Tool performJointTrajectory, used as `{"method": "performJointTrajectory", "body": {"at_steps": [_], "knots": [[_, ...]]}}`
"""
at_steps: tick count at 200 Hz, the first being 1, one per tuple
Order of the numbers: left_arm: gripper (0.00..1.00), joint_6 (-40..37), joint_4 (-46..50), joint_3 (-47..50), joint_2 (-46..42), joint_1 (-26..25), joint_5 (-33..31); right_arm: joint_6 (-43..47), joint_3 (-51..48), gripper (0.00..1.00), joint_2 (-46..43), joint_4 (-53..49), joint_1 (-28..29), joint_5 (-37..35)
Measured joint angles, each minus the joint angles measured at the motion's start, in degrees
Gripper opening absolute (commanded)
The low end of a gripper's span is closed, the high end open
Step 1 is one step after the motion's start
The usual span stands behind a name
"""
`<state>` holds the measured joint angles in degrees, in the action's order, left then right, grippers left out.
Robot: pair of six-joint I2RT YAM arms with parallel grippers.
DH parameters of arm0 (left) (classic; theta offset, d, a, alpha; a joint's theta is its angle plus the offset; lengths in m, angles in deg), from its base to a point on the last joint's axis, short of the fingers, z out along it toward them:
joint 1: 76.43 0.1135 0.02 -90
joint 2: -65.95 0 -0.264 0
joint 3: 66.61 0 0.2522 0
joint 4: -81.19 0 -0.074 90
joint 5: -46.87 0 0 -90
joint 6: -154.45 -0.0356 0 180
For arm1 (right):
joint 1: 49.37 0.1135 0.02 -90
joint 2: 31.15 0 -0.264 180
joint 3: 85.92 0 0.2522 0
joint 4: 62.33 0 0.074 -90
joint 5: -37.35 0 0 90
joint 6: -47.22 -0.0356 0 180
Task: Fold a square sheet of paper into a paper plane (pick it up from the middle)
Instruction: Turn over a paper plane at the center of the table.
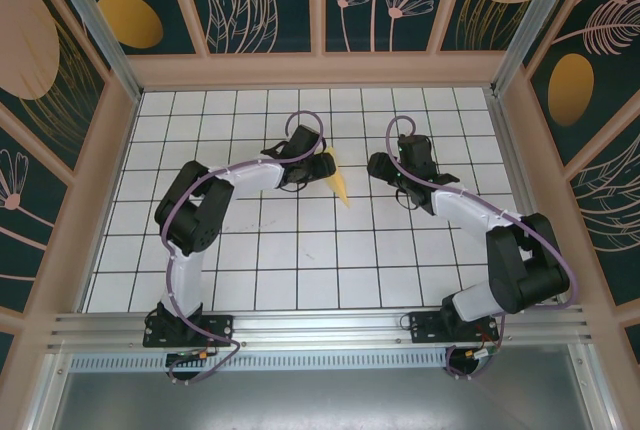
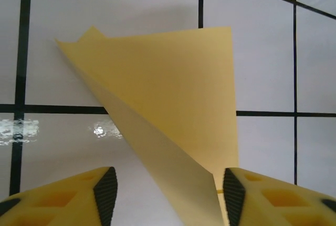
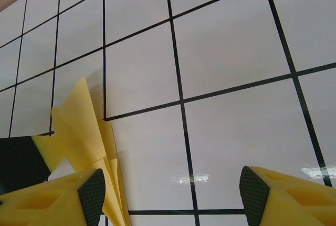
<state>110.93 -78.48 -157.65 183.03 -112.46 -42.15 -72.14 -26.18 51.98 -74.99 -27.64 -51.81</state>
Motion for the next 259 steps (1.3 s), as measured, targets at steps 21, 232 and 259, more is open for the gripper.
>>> {"method": "performJointTrajectory", "body": {"at_steps": [21, 232, 259], "knots": [[0.43, 0.5, 0.2, 0.0, 0.0, 0.0, -0.2, -0.2, 0.0, 0.7, 0.0, 0.0, 0.0, 0.0], [0.0, 5.9, -11.6, 8.4, -5.3, 0.0, 6.0, -1.7, -0.1, 0.7, -0.5, 0.0, 0.0, 0.8], [0.0, 4.1, -16.6, 9.4, -6.8, 0.0, 11.4, -1.7, -1.1, 0.71, -2.8, 0.5, 0.0, 2.3]]}}
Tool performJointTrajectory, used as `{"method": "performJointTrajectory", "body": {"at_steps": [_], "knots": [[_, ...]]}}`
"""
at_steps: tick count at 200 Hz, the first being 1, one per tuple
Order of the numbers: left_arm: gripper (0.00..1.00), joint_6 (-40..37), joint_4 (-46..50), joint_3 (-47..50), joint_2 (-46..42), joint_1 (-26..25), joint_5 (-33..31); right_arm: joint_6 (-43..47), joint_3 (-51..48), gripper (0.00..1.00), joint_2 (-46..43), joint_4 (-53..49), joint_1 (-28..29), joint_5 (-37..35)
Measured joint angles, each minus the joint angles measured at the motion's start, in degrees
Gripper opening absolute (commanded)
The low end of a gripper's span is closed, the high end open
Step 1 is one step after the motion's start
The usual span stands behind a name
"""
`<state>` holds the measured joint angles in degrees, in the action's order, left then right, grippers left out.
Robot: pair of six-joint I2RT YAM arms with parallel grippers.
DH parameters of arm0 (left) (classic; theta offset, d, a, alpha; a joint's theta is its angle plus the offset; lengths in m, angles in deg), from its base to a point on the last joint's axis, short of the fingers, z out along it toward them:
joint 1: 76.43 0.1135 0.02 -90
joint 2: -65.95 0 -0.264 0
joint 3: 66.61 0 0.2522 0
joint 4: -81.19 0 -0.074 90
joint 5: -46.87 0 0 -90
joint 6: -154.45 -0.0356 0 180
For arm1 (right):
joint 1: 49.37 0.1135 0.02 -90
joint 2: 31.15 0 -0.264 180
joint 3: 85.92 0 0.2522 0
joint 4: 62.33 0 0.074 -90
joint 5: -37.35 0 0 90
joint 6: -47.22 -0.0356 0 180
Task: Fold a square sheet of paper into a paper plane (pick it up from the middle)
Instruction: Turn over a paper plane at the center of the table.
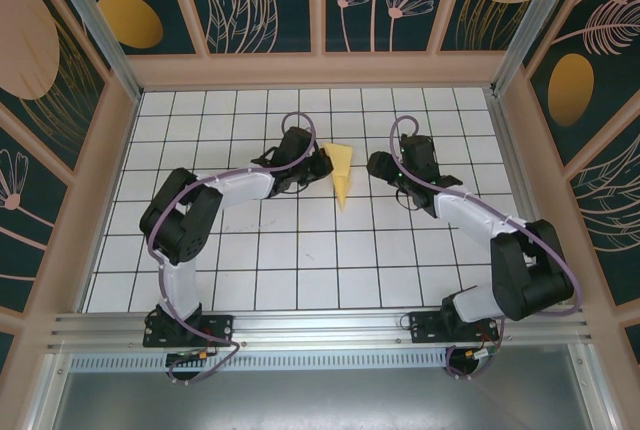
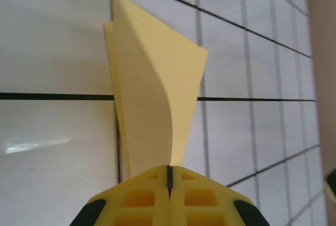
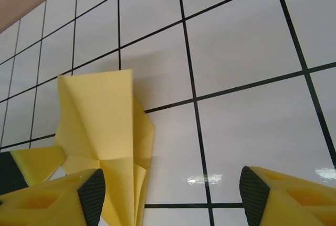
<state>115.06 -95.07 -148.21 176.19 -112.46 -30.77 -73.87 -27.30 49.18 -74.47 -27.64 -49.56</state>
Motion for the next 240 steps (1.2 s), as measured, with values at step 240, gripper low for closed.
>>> {"method": "performJointTrajectory", "body": {"at_steps": [240], "knots": [[0.0, 5.6, -17.5, 13.6, 5.2, 5.2, 10.9, -4.5, 3.3, 0.45, 8.2, 0.3, 7.0, 4.2]]}}
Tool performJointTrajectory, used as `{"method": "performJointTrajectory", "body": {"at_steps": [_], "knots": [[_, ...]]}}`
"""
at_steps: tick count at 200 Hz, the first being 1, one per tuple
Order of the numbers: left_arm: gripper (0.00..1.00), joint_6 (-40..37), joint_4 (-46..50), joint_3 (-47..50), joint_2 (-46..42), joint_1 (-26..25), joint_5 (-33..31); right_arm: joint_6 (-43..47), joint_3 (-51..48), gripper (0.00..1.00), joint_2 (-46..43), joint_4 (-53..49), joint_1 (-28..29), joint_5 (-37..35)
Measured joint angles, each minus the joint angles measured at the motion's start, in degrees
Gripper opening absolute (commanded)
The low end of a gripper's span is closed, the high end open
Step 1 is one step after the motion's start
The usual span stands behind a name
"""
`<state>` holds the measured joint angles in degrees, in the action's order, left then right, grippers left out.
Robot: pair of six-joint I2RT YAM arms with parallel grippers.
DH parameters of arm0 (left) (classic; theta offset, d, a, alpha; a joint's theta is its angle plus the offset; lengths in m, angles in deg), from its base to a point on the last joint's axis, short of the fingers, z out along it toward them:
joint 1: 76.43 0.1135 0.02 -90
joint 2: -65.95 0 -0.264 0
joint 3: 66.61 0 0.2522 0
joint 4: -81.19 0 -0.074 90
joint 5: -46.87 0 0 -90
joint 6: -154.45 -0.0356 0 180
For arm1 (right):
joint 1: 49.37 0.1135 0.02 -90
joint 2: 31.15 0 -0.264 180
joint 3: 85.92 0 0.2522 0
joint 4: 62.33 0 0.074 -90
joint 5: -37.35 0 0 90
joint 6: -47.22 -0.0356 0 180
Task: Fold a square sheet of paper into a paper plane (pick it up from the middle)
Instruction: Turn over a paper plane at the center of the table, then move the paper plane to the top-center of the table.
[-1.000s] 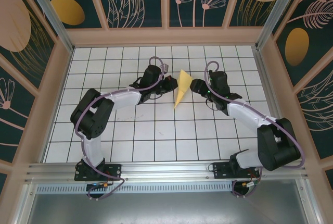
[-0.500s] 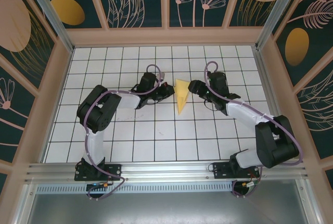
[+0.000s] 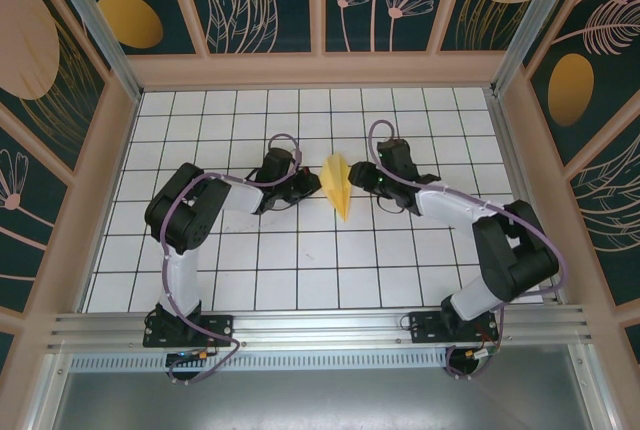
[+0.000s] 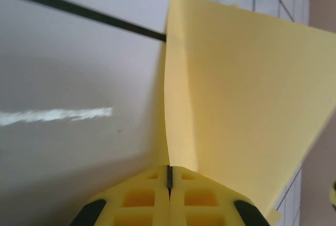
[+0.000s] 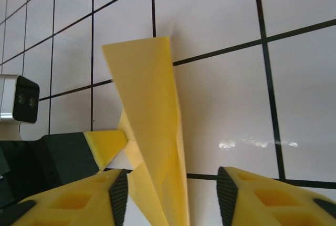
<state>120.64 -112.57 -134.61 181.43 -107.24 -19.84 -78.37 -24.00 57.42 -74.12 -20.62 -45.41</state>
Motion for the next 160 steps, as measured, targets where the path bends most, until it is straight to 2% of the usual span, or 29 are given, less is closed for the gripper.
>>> {"method": "performJointTrajectory", "body": {"at_steps": [16, 50, 130, 160], "knots": [[0.0, -0.1, 0.1, 0.1, 0.0, 0.0, -0.1, 0.4, 2.3, 0.4, 1.6, -1.4, 1.7, -1.4], [0.0, -0.4, 0.2, 0.1, 0.0, 0.1, -0.2, 1.2, 5.9, 0.38, 4.6, -3.6, 5.1, -3.3], [0.0, -0.6, 0.3, 0.1, 0.0, 0.1, -0.2, 3.6, 8.0, 0.38, 7.8, -7.3, 8.5, -4.6], [0.0, -0.6, 0.3, 0.0, 0.0, 0.1, -0.2, 3.8, 8.4, 0.41, 9.4, -8.6, 9.1, -4.6]]}}
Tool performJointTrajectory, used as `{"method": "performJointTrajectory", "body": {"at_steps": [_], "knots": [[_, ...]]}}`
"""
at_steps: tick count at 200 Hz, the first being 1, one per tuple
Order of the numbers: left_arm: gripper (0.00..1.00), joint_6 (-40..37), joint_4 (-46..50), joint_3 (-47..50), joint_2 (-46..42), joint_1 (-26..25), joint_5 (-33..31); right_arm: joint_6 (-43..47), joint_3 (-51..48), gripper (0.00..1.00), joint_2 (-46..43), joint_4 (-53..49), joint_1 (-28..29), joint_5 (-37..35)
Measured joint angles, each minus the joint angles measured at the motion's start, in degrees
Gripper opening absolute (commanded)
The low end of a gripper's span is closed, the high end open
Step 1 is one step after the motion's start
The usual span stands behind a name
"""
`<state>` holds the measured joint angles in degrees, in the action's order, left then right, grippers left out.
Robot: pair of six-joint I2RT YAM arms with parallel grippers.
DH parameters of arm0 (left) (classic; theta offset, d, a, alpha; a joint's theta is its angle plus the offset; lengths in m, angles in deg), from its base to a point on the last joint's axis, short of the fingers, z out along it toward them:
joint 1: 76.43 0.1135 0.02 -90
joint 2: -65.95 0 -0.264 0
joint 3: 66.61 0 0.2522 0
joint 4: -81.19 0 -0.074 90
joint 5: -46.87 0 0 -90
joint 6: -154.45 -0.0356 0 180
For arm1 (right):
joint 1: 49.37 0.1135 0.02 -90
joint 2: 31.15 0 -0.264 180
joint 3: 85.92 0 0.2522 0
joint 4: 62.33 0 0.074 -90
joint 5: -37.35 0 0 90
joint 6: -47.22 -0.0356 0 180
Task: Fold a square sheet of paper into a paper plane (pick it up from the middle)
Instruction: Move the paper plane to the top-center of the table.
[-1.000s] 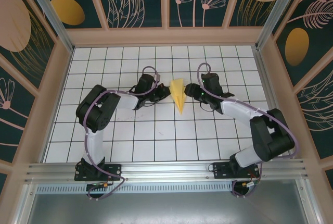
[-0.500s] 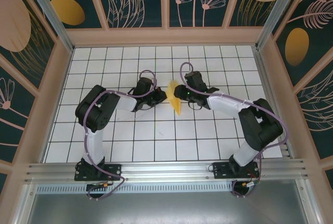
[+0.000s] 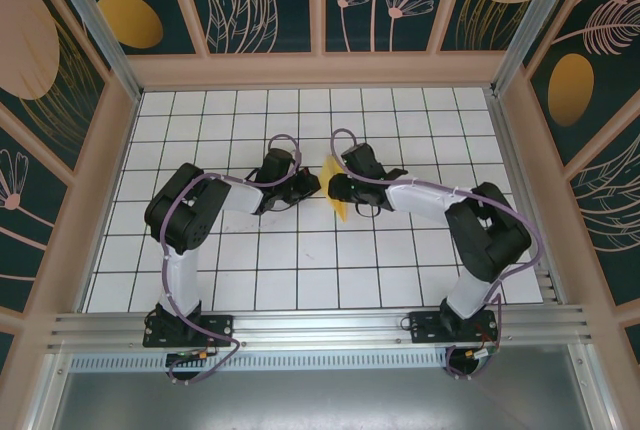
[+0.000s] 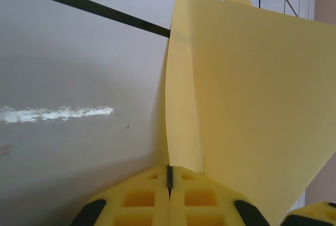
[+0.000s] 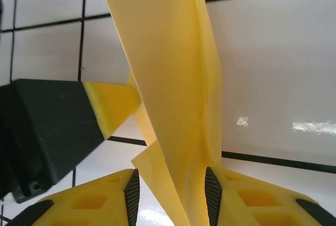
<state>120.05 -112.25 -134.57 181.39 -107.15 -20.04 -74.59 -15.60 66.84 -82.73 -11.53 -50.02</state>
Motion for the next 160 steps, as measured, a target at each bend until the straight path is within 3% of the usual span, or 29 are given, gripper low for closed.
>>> {"method": "performJointTrajectory", "body": {"at_steps": [67, 104, 138, 160], "knots": [[0.0, 0.0, 0.0, 0.0, 0.0, 0.0, 0.0, 2.0, 2.4, 0.51, 3.4, -1.2, 1.5, 0.3], [0.0, 0.0, 0.1, -0.1, 0.0, 0.0, 0.0, 3.1, 3.4, 0.51, 5.1, -2.1, 1.7, -0.1], [0.0, 0.0, 0.5, -0.2, 0.0, 0.0, 0.0, 3.5, 4.4, 0.43, 6.5, -3.3, 1.9, -1.4], [0.0, -0.2, 0.5, -0.2, 0.0, 0.0, 0.0, 3.5, 5.2, 0.31, 6.8, -4.2, 1.9, -2.9]]}}
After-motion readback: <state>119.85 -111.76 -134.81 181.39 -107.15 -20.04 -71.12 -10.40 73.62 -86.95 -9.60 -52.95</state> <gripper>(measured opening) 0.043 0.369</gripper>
